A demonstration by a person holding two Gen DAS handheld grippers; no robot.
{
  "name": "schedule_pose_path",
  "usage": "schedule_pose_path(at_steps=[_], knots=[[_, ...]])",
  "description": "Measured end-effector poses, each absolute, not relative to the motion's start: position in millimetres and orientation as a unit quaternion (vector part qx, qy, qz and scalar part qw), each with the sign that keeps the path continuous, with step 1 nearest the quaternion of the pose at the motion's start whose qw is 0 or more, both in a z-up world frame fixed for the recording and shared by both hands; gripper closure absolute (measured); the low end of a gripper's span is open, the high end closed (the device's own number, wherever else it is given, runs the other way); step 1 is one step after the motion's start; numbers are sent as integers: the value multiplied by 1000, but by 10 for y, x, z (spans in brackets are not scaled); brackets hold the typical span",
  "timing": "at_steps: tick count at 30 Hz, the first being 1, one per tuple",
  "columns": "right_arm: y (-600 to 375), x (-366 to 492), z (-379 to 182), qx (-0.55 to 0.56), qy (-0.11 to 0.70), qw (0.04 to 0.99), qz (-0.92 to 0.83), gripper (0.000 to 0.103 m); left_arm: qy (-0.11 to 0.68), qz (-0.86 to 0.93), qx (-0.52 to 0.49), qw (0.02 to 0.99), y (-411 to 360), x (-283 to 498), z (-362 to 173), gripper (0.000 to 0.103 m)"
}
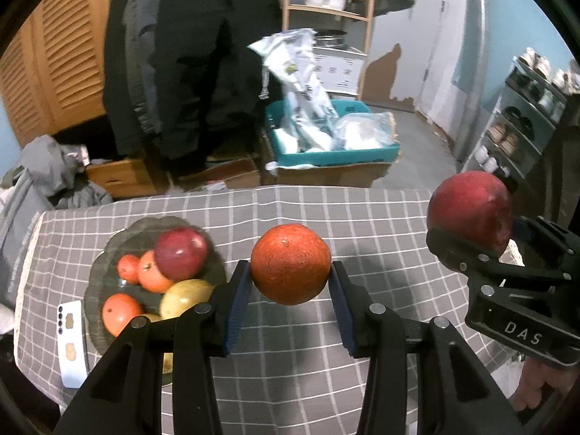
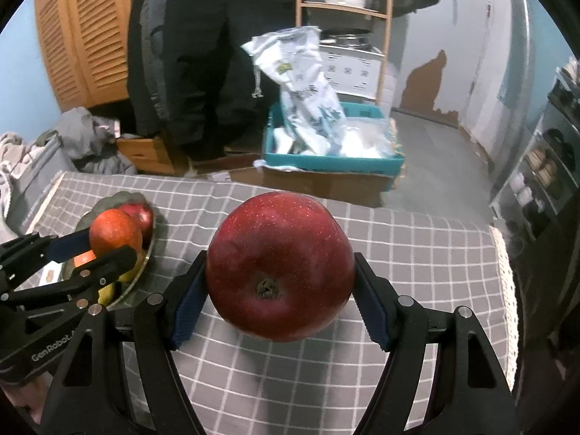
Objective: Organize fruits
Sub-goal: 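Carry the apple and tangerine to the bowl with both tools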
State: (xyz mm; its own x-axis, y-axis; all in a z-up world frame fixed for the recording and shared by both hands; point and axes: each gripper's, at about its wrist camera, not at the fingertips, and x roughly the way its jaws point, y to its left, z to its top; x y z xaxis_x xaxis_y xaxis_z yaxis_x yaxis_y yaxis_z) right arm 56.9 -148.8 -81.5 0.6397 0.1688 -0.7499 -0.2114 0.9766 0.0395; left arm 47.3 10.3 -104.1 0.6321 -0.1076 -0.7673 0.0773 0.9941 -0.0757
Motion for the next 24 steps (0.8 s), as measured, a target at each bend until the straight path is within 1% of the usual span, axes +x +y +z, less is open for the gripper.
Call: schedule_pose_path(at_steps=[13, 24], knots=[[-828, 765, -889, -47, 412, 896, 157, 29, 429, 14, -45, 902, 796, 503, -1122, 59], [-323, 995, -1022, -54, 421, 885, 193, 29, 449, 57, -68, 889, 1314, 566, -1335, 59]])
